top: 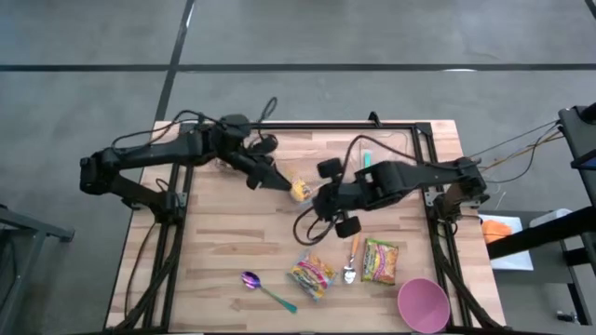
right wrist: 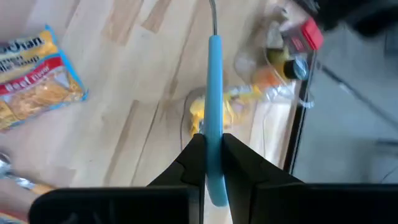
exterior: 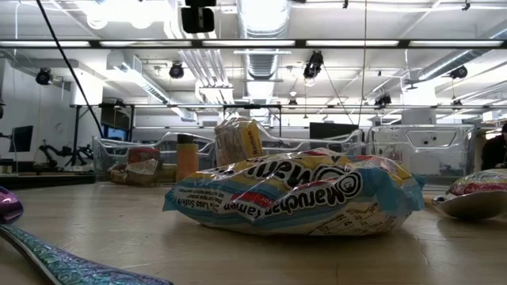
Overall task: Pick & Place Food Item
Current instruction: Put the light blue spoon into the right transparent bin
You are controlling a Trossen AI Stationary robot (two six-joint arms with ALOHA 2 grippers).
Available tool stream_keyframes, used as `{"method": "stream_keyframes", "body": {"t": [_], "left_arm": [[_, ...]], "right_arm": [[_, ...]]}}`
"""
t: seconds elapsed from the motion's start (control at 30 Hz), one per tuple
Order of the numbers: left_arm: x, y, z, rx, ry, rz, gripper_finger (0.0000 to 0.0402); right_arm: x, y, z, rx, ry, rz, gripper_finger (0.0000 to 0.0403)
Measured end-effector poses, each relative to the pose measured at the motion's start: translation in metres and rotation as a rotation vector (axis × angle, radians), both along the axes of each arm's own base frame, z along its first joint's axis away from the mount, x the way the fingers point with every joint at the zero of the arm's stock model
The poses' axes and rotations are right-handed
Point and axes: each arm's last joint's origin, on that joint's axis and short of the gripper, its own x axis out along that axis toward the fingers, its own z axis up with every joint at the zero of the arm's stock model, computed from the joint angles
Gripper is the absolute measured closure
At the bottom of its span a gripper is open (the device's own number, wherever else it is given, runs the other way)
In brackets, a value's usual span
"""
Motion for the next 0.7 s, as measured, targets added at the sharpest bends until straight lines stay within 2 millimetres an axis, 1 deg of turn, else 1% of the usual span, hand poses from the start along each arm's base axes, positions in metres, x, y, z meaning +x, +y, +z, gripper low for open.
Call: {"method": "stream_keyframes", "body": {"t": [0.17, 0.3, 0.37, 0.47, 0.6, 0.7], "left_arm": [[-0.020, 0.012, 0.022, 0.069, -0.052, 0.054, 0.0224], [-0.040, 0.016, 0.031, 0.121, -0.067, 0.122, 0.0223], [-0.050, 0.017, 0.035, 0.150, -0.059, 0.155, 0.0223], [-0.061, 0.017, 0.034, 0.180, -0.016, 0.204, 0.0223], [-0.070, 0.016, 0.033, 0.201, 0.034, 0.248, 0.0223], [-0.072, 0.017, 0.031, 0.204, 0.060, 0.258, 0.0223]], "right_arm": [[-0.024, -0.012, 0.012, 0.081, -0.027, -0.157, 0.0376], [-0.050, -0.032, 0.016, 0.159, -0.069, -0.336, 0.0376], [-0.063, -0.043, 0.013, 0.187, -0.078, -0.426, 0.0376], [-0.083, -0.063, 0.006, 0.243, -0.094, -0.582, 0.0376], [-0.112, -0.088, -0.001, 0.303, -0.136, -0.756, 0.0376], [-0.131, -0.104, -0.010, 0.339, -0.184, -0.879, 0.0376]]}}
